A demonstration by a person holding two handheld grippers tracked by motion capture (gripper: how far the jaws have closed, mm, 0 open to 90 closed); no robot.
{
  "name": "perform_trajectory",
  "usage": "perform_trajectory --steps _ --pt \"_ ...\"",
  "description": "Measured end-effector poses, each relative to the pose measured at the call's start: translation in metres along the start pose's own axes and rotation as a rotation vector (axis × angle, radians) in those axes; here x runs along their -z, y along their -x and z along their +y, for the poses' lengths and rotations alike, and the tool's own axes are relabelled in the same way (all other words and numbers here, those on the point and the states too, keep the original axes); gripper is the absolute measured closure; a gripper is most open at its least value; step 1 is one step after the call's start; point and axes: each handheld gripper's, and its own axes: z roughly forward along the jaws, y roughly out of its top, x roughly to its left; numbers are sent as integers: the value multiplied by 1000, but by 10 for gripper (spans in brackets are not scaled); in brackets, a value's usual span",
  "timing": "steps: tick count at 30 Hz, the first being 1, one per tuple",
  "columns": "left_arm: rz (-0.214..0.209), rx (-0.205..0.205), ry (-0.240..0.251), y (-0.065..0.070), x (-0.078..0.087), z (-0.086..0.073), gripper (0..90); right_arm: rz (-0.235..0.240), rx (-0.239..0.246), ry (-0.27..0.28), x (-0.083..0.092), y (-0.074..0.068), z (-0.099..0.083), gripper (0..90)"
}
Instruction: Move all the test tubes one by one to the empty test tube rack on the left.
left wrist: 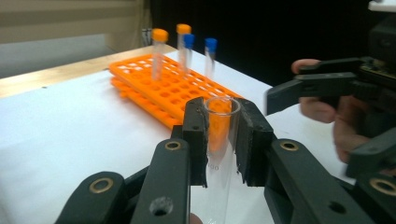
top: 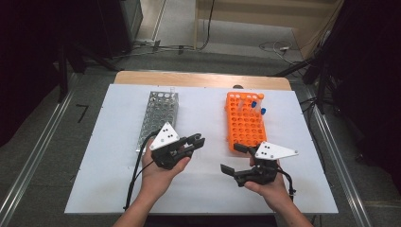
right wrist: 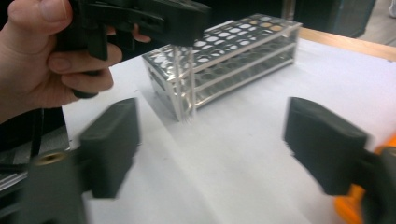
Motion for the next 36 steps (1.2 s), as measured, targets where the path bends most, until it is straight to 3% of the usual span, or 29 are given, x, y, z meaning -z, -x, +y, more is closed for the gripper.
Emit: perform_trajectory --steps 4,11,19,29,36 --pt "35 6 13 -12 4 6 763 -17 -14 -1 15 10 -3 0" --pt "85 23 39 -40 8 16 763 -78 -39 5 38 23 -11 0" --pt "156 33 56 -71 7 25 763 -152 -58 -12 63 39 -35 0" --pt "204 53 61 -105 -4 32 763 -217 -93 -28 68 55 -48 0" --pt "226 68 61 -122 -15 36 763 -227 -86 -26 69 58 -50 0"
